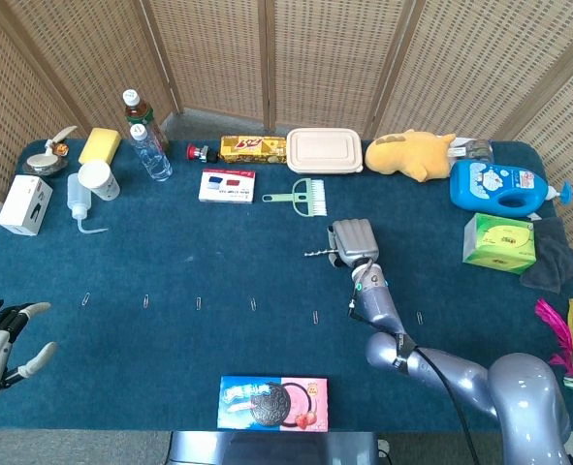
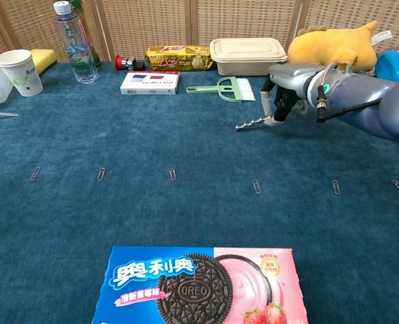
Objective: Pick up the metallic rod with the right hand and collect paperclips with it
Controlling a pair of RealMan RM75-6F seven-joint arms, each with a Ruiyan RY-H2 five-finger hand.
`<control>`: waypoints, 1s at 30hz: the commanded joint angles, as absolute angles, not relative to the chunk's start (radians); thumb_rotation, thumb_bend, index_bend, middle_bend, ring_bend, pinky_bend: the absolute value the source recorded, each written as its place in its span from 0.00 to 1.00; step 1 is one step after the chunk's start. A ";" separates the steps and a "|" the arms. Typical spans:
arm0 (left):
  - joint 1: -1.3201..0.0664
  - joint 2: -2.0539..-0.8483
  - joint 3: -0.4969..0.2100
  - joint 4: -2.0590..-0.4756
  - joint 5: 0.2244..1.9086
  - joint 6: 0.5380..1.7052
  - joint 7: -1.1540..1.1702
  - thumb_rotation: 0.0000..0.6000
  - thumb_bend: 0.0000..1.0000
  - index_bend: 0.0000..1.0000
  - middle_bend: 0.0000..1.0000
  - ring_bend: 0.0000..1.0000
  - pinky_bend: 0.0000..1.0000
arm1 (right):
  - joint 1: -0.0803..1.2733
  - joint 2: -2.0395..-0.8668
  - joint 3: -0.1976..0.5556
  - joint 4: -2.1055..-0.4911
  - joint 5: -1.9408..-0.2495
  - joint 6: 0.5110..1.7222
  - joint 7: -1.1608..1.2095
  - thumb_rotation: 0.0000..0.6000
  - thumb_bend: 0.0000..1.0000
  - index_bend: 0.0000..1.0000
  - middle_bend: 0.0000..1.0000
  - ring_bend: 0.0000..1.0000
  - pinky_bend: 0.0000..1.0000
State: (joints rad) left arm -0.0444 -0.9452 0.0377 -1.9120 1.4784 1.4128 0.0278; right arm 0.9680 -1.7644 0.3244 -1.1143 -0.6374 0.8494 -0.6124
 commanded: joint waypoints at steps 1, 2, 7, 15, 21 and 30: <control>-0.044 -0.945 0.037 -1.912 1.479 1.414 0.028 0.00 0.24 0.19 0.21 0.17 0.04 | 0.944 -1.723 0.320 -1.173 -0.675 0.882 -0.584 1.00 0.40 0.64 0.90 0.87 0.69; -0.045 -0.945 0.037 -1.912 1.479 1.414 0.028 0.00 0.24 0.19 0.21 0.17 0.04 | 0.940 -1.715 0.319 -1.185 -0.682 0.887 -0.579 1.00 0.40 0.64 0.91 0.87 0.69; -0.045 -0.945 0.036 -1.916 1.483 1.415 0.030 0.01 0.24 0.19 0.21 0.17 0.04 | 0.900 -1.641 0.315 -1.296 -0.739 0.937 -0.536 1.00 0.40 0.66 0.91 0.87 0.69; -0.046 -0.942 0.033 -1.922 1.489 1.423 0.032 0.00 0.24 0.18 0.21 0.17 0.04 | 0.836 -1.512 0.299 -1.495 -0.847 1.014 -0.483 1.00 0.40 0.68 0.92 0.88 0.70; -0.043 -0.942 0.035 -1.924 1.494 1.427 0.032 0.01 0.24 0.18 0.21 0.17 0.04 | 0.792 -1.427 0.268 -1.617 -0.912 1.067 -0.484 1.00 0.41 0.67 0.92 0.88 0.70; -0.042 -0.939 0.036 -1.921 1.499 1.431 0.026 0.01 0.24 0.18 0.21 0.17 0.04 | 0.722 -1.332 0.184 -1.728 -0.994 1.125 -0.515 1.00 0.41 0.67 0.92 0.88 0.70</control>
State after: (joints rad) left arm -0.0417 -0.9388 0.0357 -1.9213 1.4987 1.4305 0.0262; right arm 0.7352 -1.3450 0.1985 -1.7128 -0.9808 1.1141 -0.5074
